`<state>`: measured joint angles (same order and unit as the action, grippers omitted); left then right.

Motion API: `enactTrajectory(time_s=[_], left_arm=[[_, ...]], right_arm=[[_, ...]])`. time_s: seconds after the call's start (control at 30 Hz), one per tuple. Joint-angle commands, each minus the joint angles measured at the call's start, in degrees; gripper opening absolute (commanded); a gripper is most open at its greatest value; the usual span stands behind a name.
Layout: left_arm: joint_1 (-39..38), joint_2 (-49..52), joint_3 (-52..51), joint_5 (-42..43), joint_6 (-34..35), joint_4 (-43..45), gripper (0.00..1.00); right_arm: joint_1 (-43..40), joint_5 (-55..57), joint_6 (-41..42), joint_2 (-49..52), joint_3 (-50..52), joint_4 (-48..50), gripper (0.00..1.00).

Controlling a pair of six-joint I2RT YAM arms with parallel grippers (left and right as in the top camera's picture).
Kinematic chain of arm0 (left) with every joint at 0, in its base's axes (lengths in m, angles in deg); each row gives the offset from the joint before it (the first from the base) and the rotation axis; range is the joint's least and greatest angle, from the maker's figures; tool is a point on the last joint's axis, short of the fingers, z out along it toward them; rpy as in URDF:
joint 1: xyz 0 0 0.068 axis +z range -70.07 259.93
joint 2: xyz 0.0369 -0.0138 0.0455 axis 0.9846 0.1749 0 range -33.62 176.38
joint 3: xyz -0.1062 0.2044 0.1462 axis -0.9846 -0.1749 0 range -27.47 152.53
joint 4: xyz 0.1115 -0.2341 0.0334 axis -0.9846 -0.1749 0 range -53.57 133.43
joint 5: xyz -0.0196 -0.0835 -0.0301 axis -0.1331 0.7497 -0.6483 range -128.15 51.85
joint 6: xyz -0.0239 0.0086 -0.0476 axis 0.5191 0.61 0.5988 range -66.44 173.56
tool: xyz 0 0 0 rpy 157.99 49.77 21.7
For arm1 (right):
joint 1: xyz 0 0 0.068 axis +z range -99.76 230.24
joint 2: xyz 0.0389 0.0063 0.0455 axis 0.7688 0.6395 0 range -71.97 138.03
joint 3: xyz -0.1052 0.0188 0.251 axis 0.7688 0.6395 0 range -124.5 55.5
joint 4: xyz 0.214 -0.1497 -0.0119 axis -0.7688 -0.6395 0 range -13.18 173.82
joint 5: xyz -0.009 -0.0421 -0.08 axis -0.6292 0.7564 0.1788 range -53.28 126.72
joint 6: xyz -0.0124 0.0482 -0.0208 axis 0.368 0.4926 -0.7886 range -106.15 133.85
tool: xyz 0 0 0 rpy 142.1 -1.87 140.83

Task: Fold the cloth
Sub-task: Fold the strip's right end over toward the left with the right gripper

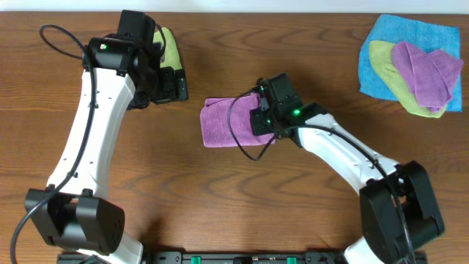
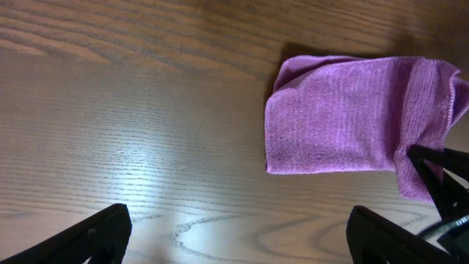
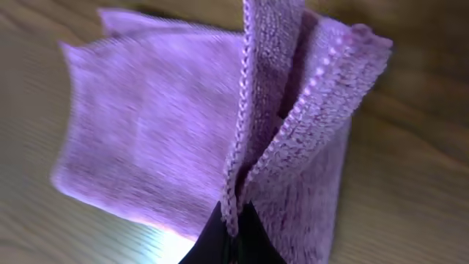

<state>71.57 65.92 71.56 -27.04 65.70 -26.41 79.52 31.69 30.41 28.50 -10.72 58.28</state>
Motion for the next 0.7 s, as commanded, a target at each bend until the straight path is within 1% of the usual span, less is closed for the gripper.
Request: enactTrajectory(time_s=[0.0, 0.2, 0.37, 0.67], left_arm=[[0.09, -0.24, 0.94, -1.03, -0.57, -0.24, 0.95], [0.09, -0.24, 0.94, -1.05, -0.59, -0.24, 0.95], [0.09, -0.24, 0.94, -1.05, -0.61, -0.24, 0.95], [0.09, -0.24, 0.94, -1.07, -0.61, -0.2, 0.95]], right_arm=[[2.45, 2.99, 3.89, 0.31, -2.16, 0.04, 0.01], [5.99, 6.38, 5.81, 0.33, -2.14, -0.02, 0.01], [7.98, 7.5, 9.03, 0.33, -2.14, 0.07, 0.02], [10.6, 8.26, 10.05, 1.11, -2.14, 0.52, 0.02]])
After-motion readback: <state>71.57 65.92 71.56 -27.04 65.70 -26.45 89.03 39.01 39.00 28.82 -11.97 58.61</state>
